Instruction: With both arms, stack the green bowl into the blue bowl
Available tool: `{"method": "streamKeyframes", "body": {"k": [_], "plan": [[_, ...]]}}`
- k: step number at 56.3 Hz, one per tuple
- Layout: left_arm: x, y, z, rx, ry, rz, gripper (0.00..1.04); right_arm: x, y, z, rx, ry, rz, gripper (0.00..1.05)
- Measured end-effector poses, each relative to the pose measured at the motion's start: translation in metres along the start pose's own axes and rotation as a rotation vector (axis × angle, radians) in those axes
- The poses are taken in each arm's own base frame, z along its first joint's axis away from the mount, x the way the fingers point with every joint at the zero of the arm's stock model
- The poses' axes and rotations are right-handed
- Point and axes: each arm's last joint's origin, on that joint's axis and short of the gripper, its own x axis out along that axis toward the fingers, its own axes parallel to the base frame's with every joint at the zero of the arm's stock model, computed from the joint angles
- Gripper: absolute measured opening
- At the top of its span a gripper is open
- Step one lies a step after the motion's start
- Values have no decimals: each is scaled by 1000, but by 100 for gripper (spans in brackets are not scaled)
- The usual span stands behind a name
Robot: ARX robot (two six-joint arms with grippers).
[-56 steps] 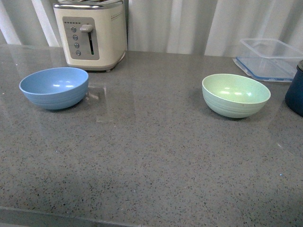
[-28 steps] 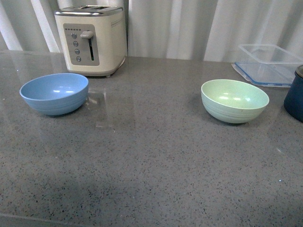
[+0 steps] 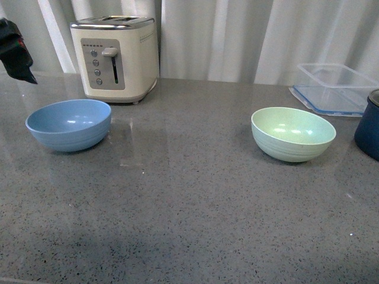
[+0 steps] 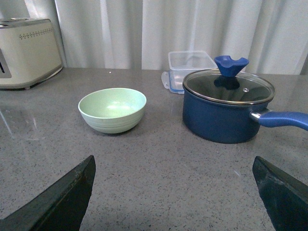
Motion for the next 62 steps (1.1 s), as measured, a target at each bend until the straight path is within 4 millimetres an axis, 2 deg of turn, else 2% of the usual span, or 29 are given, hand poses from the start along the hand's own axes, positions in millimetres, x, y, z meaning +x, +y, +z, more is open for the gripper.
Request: {"method": "streamKeyframes", "body": {"k": [8, 15, 25, 35, 40, 47, 53, 62], "plan": [[33, 1, -9, -10, 66, 21, 98, 0, 0, 0, 0, 0, 0, 95], [48, 1, -12, -7, 85, 35, 98, 0, 0, 0, 0, 0, 0, 95], [54, -3, -14, 1, 93, 35, 58, 0, 0, 0, 0, 0, 0, 95], [54, -6, -16, 8, 121, 30, 19, 0, 0, 0, 0, 0, 0, 95], [49, -8, -14, 1, 131, 6, 3, 0, 0, 0, 0, 0, 0, 95], [26, -20, -6, 13, 103, -48, 4, 0, 0, 0, 0, 0, 0, 95], [2, -49, -3, 49, 74, -121, 4, 0, 0, 0, 0, 0, 0, 95], [-2, -93, -22, 118, 100, -191, 4, 0, 0, 0, 0, 0, 0, 95]]}}
